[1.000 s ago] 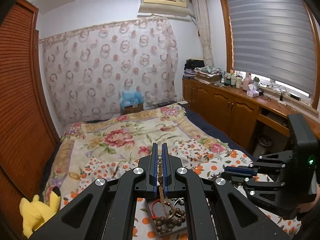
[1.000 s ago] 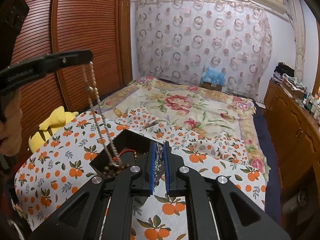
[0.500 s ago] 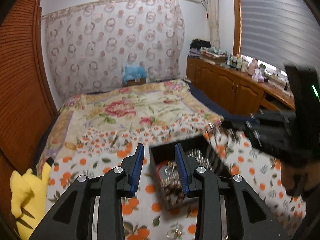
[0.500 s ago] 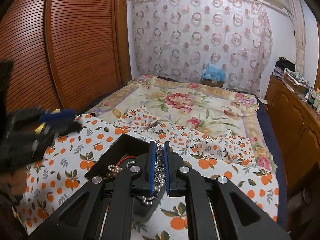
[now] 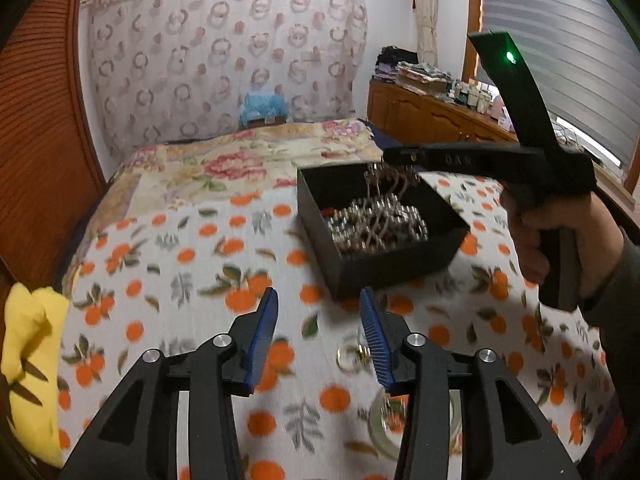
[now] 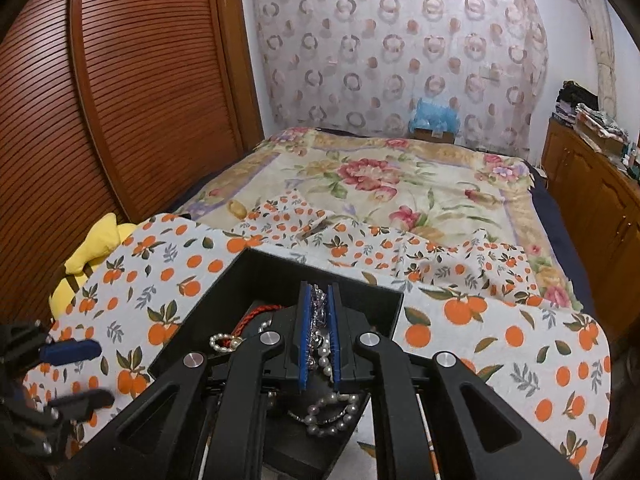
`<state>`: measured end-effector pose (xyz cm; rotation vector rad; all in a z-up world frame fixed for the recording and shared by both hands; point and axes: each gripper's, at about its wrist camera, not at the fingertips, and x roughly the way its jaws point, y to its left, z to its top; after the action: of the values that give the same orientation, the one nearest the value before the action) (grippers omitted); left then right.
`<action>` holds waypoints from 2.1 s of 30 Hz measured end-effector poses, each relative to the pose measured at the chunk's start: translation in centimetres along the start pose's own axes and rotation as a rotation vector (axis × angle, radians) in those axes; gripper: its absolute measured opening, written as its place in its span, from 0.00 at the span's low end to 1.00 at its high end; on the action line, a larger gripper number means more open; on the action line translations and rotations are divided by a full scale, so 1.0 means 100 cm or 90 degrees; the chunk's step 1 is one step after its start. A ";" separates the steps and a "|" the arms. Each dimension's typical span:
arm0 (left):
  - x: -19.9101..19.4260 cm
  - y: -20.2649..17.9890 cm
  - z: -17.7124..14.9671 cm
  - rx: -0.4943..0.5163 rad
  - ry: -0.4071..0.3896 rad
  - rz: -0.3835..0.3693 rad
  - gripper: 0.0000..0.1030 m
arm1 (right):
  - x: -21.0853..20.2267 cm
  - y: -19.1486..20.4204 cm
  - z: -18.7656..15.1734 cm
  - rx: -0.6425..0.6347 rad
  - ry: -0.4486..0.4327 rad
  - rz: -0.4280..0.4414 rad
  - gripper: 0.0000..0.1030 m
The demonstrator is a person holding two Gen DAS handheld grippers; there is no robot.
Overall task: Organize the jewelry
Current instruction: 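Open both tools over the black box, releasing necklace and comb, then grasp the green-stone pendant with the right tool beside the jade bangle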
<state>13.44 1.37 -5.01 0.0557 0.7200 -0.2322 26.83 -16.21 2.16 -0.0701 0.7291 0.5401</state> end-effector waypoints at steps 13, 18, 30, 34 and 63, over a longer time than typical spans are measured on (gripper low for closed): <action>-0.003 -0.019 -0.033 -0.003 0.033 -0.032 0.61 | -0.027 -0.008 -0.022 -0.009 -0.013 0.023 0.23; -0.005 -0.028 -0.037 0.009 0.040 -0.038 0.67 | -0.051 -0.003 -0.036 -0.016 -0.027 0.033 0.23; -0.001 -0.051 -0.044 0.043 0.062 -0.045 0.74 | -0.105 0.014 -0.092 -0.028 -0.031 0.028 0.40; 0.004 -0.057 -0.046 0.052 0.075 -0.049 0.74 | -0.107 0.012 -0.104 -0.028 -0.020 0.005 0.50; -0.029 -0.039 -0.051 0.042 0.036 -0.020 0.67 | -0.087 0.049 -0.137 -0.051 0.046 0.063 0.62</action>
<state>7.14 -1.19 -6.82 0.1141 0.7696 -0.2856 10.67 -19.17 -1.86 -0.1294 0.7845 0.6644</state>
